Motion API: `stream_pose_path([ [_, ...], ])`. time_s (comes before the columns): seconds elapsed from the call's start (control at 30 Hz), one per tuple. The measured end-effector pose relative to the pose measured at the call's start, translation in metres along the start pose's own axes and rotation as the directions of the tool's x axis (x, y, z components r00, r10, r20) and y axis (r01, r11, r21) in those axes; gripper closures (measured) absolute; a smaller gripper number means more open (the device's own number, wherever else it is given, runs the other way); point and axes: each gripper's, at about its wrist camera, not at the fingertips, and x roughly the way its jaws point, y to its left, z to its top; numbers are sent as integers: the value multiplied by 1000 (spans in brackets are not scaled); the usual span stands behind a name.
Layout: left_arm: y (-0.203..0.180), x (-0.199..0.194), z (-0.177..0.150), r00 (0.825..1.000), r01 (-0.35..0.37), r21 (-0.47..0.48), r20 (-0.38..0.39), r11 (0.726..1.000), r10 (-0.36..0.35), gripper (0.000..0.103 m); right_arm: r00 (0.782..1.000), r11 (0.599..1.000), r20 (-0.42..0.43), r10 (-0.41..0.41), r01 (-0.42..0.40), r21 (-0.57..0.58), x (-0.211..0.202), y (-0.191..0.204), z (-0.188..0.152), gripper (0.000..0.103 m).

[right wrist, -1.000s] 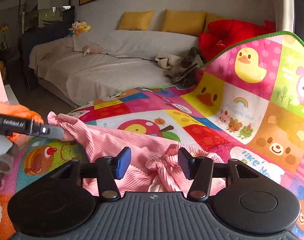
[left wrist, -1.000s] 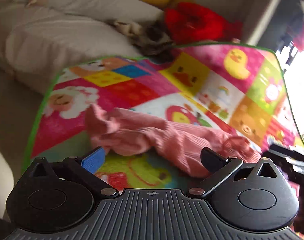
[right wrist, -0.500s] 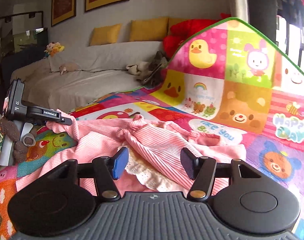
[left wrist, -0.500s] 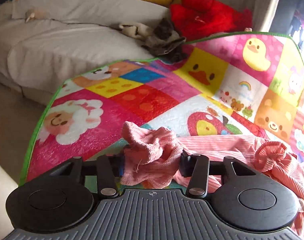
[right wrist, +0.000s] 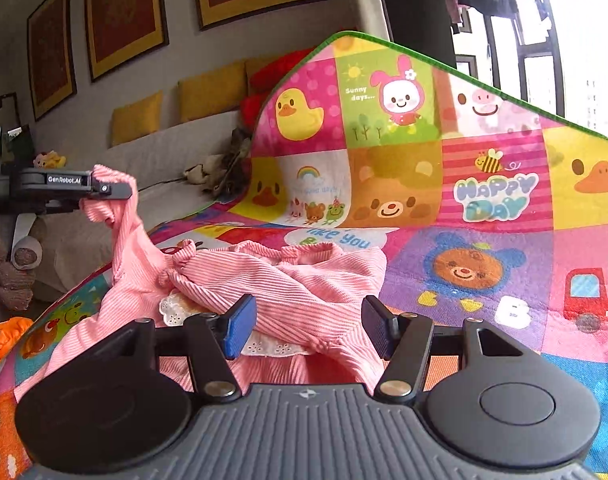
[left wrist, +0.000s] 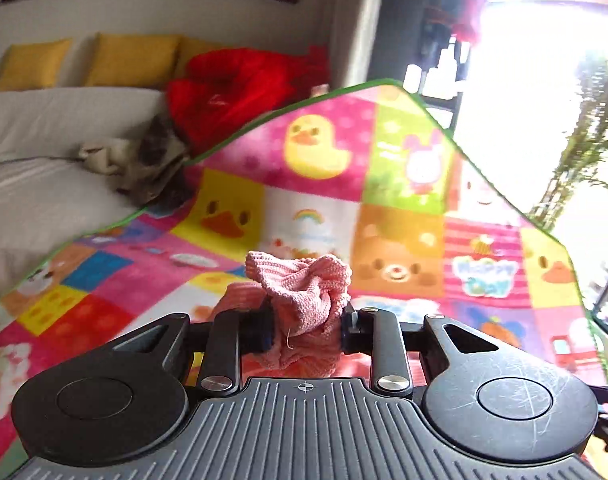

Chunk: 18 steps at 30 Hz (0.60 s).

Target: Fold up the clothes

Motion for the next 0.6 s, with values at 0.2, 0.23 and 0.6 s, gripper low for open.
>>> stream_pose_path([
  [0.2, -24, 6, -6, 978, 206, -53, -22, 977, -207, 9, 1000, 999, 15, -12, 13, -52, -1, 11, 15, 38],
  [0.23, -23, 3, -8, 978, 208, -49, -20, 977, -209, 9, 1000, 998, 15, -10, 11, -65, 0, 14, 18, 38],
  [0.6, 20, -9, -39, 995, 43, 77, -96, 996, -35, 5, 979, 949, -138, 147, -179, -258, 82, 85, 18, 38],
])
